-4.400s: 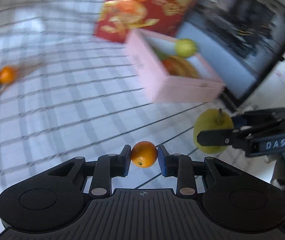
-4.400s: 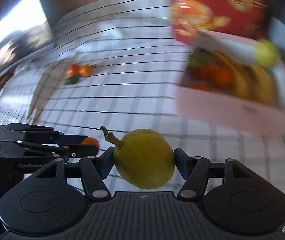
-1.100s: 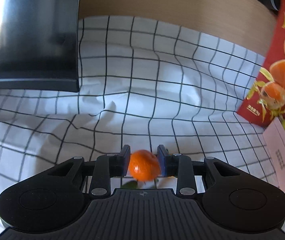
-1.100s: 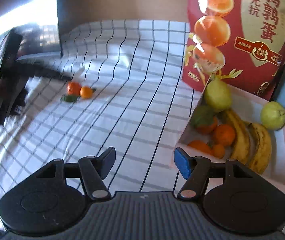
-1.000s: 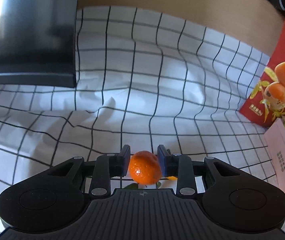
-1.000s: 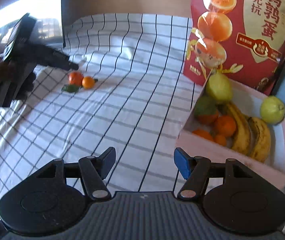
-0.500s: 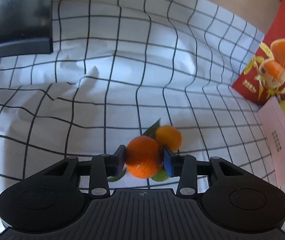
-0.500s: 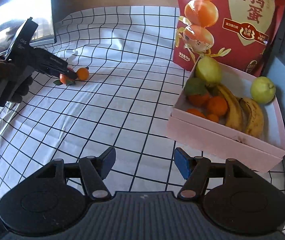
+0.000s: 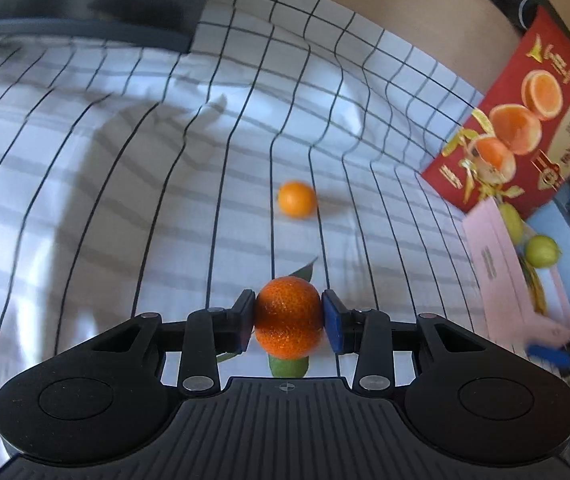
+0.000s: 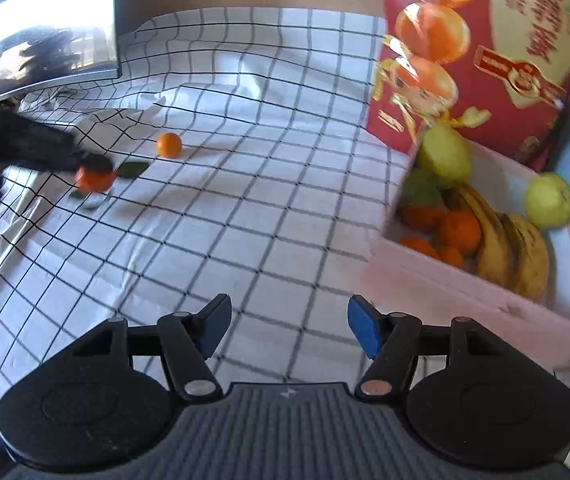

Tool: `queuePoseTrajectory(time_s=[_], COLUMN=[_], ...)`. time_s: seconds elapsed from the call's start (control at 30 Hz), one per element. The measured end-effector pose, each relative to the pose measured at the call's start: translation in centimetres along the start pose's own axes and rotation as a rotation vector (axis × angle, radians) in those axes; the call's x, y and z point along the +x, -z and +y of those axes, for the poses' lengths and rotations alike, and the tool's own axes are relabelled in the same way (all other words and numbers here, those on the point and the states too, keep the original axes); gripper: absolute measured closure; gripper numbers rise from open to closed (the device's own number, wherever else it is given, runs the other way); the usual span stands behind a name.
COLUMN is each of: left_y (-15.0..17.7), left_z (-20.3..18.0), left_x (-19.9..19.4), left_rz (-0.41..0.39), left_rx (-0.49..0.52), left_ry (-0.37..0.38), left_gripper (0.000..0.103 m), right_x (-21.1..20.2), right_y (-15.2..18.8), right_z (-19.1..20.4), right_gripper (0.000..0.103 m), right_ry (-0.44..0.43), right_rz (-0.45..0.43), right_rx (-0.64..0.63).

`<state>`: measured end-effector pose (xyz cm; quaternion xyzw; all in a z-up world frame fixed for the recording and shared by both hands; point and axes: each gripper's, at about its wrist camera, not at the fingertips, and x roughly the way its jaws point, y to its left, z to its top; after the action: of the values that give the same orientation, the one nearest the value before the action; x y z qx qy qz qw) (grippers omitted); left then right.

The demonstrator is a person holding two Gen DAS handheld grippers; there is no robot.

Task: Organize fruits
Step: 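Reach the left gripper to the leafy mandarin pair and grasp one, then grasp the last small mandarin with the right gripper while the left gripper holds its mandarin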

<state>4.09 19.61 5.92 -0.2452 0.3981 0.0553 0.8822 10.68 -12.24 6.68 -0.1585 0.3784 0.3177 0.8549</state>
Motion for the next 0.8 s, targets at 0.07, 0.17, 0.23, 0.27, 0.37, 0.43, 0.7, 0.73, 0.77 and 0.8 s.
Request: queuePoseTrajectory(time_s=[0.07, 0.17, 0.23, 0.27, 0.37, 0.43, 0.7, 0.73, 0.77, 0.8], left_y=[1.5, 3.5, 4.6, 5.1, 6.3, 7.0, 8.9, 9.0, 9.0, 8.9], left_z=[0.0, 0.0, 0.1, 0.2, 0.4, 0.6, 1.7, 1.9, 2.0, 2.1], left_x=[-1.3, -2.9, -3.8, -4.3, -5.3, -5.9, -8.2, -8.4, -8.5, -8.6], left_rz=[0.005, 0.012, 0.013, 0.012, 0.011, 0.008, 0.008, 0.005, 0.002, 0.001], left_rx=[-0.006, -0.019, -0.033, -0.038, -0.028, -0.030, -0.056, -0.061, -0.063, -0.060], left_ry=[-0.010, -0.033, -0.037, -0.039, -0.042, -0.055, -0.079, -0.081, -0.082, -0.080], left_gripper=[0.062, 0.062, 0.062, 0.062, 0.062, 0.062, 0.062, 0.062, 0.062, 0.062], right_x=[0.9, 2.5, 3.7, 4.3, 6.6, 8.4, 15.9, 16.5, 17.0, 17.3], right_y=[-0.8, -2.5, -4.0, -4.7, -7.1, -8.6, -13.5, -13.7, -13.9, -14.0], right_z=[1.2, 3.2, 4.5, 5.0, 6.7, 7.7, 11.8, 12.0, 12.1, 12.2], right_gripper=[0.038, 0.038, 0.037, 0.037, 0.033, 0.033, 0.046, 0.048, 0.049, 0.052], right_ry=[-0.002, -0.030, -0.070, -0.084, -0.104, -0.113, -0.119, -0.112, -0.107, -0.110], right_rz=[-0.012, -0.022, -0.028, -0.033, -0.069, -0.106, -0.071, -0.059, -0.047, -0.037], right_rx=[-0.027, -0.059, -0.071, -0.074, -0.073, -0.068, -0.112, -0.112, -0.108, -0.105])
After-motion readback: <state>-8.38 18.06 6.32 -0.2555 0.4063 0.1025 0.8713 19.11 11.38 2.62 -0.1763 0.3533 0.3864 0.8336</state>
